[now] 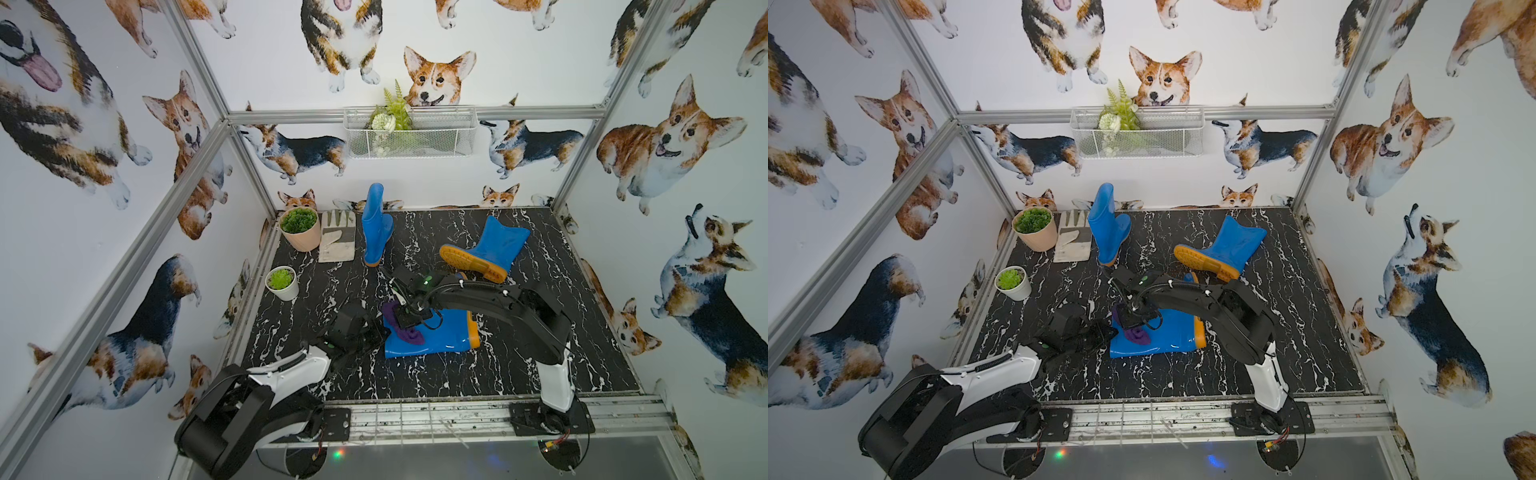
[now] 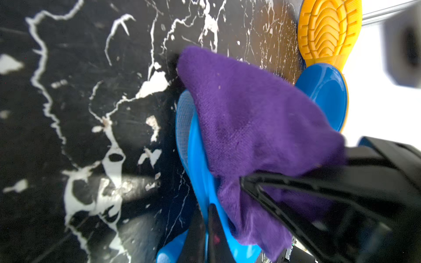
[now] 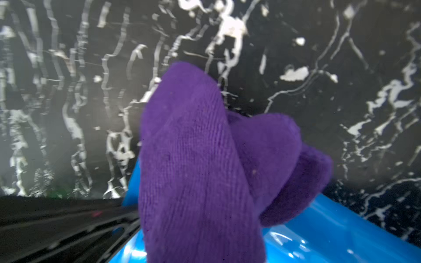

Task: Wipe the rubber boots with a cloth
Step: Wipe the cleaning item at the center of the board.

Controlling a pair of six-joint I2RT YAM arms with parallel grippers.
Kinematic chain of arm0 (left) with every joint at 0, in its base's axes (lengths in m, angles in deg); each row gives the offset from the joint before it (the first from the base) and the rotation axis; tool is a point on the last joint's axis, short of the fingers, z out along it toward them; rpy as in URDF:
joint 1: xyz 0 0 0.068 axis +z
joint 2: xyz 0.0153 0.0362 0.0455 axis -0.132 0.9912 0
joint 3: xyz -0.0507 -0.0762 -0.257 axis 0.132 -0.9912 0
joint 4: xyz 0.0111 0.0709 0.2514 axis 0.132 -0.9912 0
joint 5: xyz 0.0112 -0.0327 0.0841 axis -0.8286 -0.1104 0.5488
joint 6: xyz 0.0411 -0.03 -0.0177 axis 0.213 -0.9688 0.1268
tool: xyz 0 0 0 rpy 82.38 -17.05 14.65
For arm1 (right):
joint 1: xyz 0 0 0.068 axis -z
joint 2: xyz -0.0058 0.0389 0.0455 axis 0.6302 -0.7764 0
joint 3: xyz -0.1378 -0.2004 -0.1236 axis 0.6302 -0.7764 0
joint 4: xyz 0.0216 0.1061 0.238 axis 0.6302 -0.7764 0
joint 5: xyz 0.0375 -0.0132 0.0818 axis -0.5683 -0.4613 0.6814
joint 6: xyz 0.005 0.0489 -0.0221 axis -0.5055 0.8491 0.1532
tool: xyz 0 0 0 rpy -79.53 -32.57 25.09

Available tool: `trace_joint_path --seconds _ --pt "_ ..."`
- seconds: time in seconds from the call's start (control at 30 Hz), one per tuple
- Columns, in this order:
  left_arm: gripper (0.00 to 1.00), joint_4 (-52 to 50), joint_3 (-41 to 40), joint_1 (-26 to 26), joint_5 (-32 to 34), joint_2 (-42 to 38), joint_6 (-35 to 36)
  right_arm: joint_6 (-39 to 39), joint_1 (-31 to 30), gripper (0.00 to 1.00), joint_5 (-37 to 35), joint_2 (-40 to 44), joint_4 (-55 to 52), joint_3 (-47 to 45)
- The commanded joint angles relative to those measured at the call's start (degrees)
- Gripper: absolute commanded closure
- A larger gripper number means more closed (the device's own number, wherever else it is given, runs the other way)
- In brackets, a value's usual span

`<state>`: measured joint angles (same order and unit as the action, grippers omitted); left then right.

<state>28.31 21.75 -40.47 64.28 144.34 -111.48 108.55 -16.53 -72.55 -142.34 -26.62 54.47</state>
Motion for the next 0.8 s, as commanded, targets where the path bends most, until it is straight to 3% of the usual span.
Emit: trace_joint_path --seconds 0.0,0.03,0.1,0.2,0.37,0.43,0.5,0.57,0.63,0.7,0.77 --pt "1.0 0.32 -0.19 -0.15 0.19 -0.79 -0.77 0.25 3.44 1.0 -0.39 2.81 -2.04 -4.55" --pt "1.0 0.33 -0.23 -0.16 0.29 -0.76 -0.66 0.2 4.18 1.0 0.43 4.13 -1.72 -6.26" --pt "1.0 0.77 -0.17 -0.16 0.29 -0.04 -0.57 -0.41 4.45 0.85 0.98 6.14 -1.02 -8.32" --pt "1.0 2.87 0.03 -0.15 -0.44 2.29 -0.91 -0.22 3.08 0.5 2.14 6.48 -0.89 -8.63" --pt "1.0 4.78 0.66 -0.43 -1.72 5.04 -1.36 -0.09 -1.88 0.2 -0.75 0.77 -4.76 -2.43" --pt "1.0 4.8 0.65 -0.59 -1.66 4.92 -1.46 0.13 -2.84 0.15 -2.53 -2.01 -7.03 -0.21" --pt "1.0 4.46 0.43 -0.61 -1.49 4.33 -1.45 0.69 -2.94 0.16 -4.01 -3.89 -8.06 0.43" --pt "1.0 4.19 0.2 -0.73 -1.22 3.83 -1.54 0.87 -2.87 0.27 -5.71 -5.14 -8.35 -0.01" --pt "1.0 4.33 0.04 -0.93 -1.2 3.56 -1.76 0.8 -2.84 0.58 -6.54 -5.54 -8.14 -0.74" --pt "1.0 5.12 0.13 -1.79 -1.54 3.71 -2.23 0.35 -2.68 0.84 -6.97 -5.16 -7.98 -1.3" --pt "1.0 6.1 0.51 -4.21 -0.86 3.98 -2.35 -1.09 -2.2 0.97 -8.42 -3.9 -7.98 -2.29"
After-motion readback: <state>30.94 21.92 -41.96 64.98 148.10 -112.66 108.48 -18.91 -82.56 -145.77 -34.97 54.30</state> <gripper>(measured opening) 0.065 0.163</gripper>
